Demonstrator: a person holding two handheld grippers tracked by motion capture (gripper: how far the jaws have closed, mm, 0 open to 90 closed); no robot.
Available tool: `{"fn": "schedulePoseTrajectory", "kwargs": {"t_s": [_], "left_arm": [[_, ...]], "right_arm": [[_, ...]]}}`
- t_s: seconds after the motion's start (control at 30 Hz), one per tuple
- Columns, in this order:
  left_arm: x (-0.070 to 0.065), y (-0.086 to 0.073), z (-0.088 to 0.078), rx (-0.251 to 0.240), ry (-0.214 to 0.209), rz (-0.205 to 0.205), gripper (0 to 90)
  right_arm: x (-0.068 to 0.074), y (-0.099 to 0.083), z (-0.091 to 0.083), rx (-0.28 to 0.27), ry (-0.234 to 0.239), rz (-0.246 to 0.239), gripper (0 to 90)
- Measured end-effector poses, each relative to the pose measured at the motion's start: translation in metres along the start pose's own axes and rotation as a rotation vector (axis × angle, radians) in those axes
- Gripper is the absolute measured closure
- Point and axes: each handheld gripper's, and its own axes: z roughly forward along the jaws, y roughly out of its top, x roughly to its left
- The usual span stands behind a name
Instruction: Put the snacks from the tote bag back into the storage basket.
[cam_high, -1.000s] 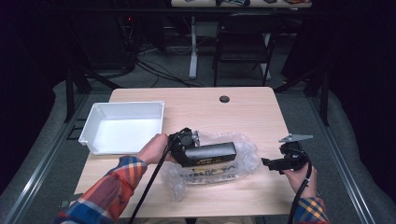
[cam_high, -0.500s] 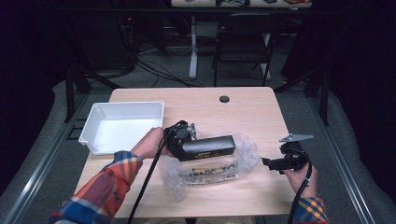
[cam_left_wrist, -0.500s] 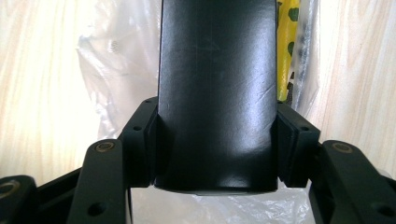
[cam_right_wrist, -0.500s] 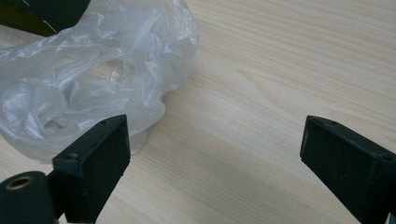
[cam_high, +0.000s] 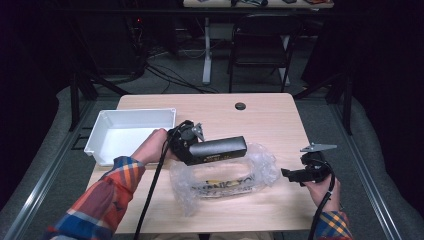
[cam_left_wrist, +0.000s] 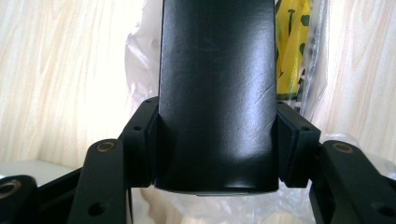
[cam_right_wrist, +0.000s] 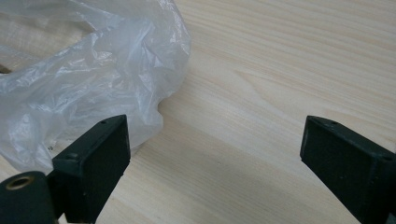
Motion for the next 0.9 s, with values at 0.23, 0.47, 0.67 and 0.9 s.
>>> {"fn": "schedulePoseTrajectory", "kwargs": {"t_s": [0.23, 0.47, 0.67, 0.9], "left_arm": [[0.004, -0.010, -0.010, -0.011, 0.019, -0.031, 43.2], [0.010, -0.020, -0.021, -0.025, 0.036, -0.044, 43.3], [0.014, -0.030, -0.030, -0.024, 0.053, -0.061, 43.3], [0.020, -0.045, -0.042, -0.027, 0.068, -0.089, 43.3]], "right_arm": [[0.000, 0.000, 0.000, 0.002, 0.006, 0.002, 7.8], [-0.001, -0.001, 0.001, 0.007, -0.004, 0.007, 7.8], [-0.001, -0.001, 0.001, 0.011, -0.011, 0.010, 7.8], [-0.002, -0.002, 0.001, 0.011, -0.015, 0.015, 7.9]]}}
